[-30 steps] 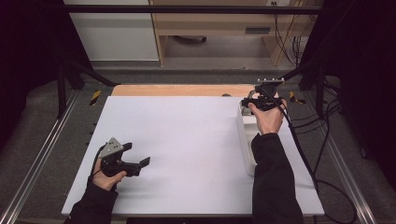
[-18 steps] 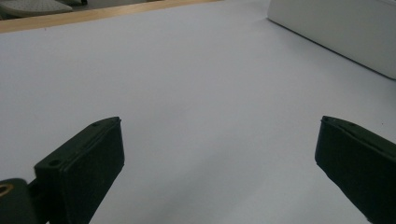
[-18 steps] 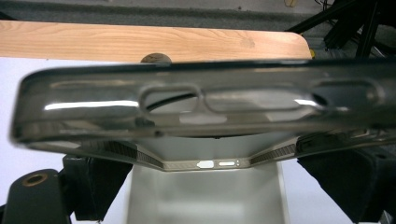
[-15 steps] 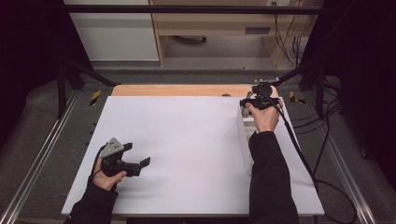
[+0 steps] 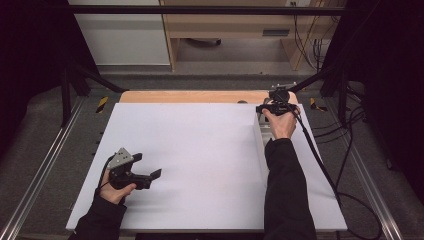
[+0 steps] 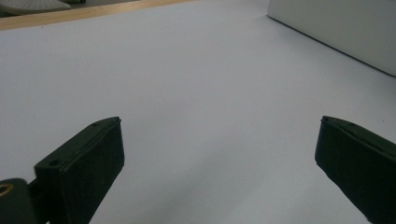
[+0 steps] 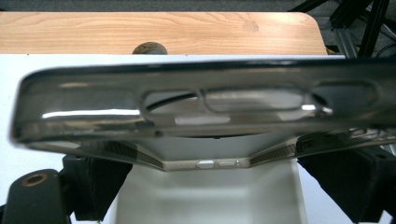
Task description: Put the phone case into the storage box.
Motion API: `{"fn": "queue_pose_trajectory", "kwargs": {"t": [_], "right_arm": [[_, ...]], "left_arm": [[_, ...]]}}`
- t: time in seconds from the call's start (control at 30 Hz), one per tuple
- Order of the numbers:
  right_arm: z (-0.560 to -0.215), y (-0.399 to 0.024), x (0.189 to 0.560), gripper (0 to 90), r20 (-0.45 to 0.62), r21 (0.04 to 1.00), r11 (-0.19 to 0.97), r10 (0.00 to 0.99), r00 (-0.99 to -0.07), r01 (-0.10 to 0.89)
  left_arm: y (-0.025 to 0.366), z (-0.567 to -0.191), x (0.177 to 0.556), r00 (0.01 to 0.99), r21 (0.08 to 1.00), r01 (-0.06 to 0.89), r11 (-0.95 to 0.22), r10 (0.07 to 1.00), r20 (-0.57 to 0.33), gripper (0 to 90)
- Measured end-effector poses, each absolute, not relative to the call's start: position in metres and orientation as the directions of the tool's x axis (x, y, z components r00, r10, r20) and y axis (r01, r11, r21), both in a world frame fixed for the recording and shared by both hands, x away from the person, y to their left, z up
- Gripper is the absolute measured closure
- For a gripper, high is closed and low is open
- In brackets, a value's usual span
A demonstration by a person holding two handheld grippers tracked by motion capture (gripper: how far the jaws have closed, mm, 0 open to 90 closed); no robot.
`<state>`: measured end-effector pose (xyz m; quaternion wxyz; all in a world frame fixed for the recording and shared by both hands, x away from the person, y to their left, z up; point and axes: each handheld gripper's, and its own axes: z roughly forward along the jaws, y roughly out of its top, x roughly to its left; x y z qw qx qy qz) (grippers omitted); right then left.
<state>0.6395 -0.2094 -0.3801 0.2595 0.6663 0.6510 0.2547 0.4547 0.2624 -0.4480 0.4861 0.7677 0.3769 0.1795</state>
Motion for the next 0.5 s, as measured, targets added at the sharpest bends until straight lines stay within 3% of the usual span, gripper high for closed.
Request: {"fn": "queue_pose_trajectory", "kwargs": {"t": [0.5], "right_arm": [[-0.390, -0.207, 0.653, 11.5, 0.010, 0.656, -0.015, 1.000, 0.011, 0.755]], "left_arm": [[0.262, -0.449, 0.455, 0.653, 0.878, 0.407, -0.250, 0.752, -0.089, 0.7]]}}
